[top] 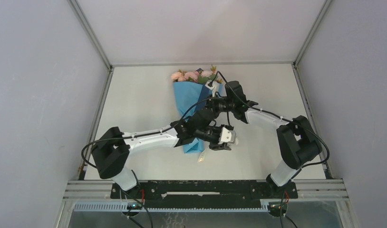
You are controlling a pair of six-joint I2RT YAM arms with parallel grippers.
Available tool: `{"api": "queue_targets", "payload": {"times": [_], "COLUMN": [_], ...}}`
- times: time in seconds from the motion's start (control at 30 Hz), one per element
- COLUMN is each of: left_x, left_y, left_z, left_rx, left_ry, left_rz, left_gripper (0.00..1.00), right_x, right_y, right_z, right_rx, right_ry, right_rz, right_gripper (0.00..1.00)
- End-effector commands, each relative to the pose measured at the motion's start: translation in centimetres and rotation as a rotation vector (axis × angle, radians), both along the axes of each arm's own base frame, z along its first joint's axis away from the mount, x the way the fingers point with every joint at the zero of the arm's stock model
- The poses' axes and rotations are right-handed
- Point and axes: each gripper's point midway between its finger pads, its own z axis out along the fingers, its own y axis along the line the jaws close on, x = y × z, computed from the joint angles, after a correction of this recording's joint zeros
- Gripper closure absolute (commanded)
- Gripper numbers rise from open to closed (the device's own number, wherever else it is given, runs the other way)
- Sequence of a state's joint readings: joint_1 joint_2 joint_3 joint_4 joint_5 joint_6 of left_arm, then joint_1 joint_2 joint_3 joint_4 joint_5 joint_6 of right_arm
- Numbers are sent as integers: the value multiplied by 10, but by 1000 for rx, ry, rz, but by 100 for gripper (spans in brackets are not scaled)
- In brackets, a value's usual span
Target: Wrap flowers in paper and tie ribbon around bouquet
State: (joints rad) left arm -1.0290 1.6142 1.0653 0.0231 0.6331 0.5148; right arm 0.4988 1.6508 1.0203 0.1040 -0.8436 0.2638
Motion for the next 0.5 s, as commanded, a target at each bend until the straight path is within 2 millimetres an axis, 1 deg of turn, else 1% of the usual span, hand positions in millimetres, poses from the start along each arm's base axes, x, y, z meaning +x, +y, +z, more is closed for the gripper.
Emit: {"api": "queue_targets", "payload": {"times": [0.0, 0.03, 0.1, 0.2, 0.27, 0.3, 0.33, 0.37, 0.43, 0.47], "left_x": [10, 13, 21, 24, 26, 31, 34, 44, 65, 76], "left_y": [18, 28, 47, 73, 89, 97, 107, 118, 143, 157], "left_z": [18, 18, 20, 30, 44, 54, 66, 75, 83, 80], "left_rx": [-48, -21, 37, 93, 95, 78, 47, 22, -19, -27], "left_ry": [-145, -197, -302, -342, -312, -269, -191, -127, 19, 73], "left_rz": [-10, -17, -9, 28, 106, 170, 253, 331, 477, 534], "left_gripper": [42, 35, 26, 20, 19, 20, 22, 27, 39, 45], "right_x": [3, 3, 4, 3, 2, 2, 3, 2, 3, 2], "right_y": [0, 0, 1, 3, 5, 7, 7, 7, 6, 7], "right_z": [38, 39, 41, 43, 44, 45, 46, 47, 50, 52], "right_rx": [42, 41, 39, 36, 32, 30, 30, 33, 39, 45], "right_ry": [-98, -101, -107, -105, -98, -90, -78, -54, -19, -7], "right_rz": [3, 0, -13, -29, -44, -55, -71, -86, -116, -121], "right_gripper": [100, 100, 100, 100, 100, 100, 100, 100, 100, 100]}}
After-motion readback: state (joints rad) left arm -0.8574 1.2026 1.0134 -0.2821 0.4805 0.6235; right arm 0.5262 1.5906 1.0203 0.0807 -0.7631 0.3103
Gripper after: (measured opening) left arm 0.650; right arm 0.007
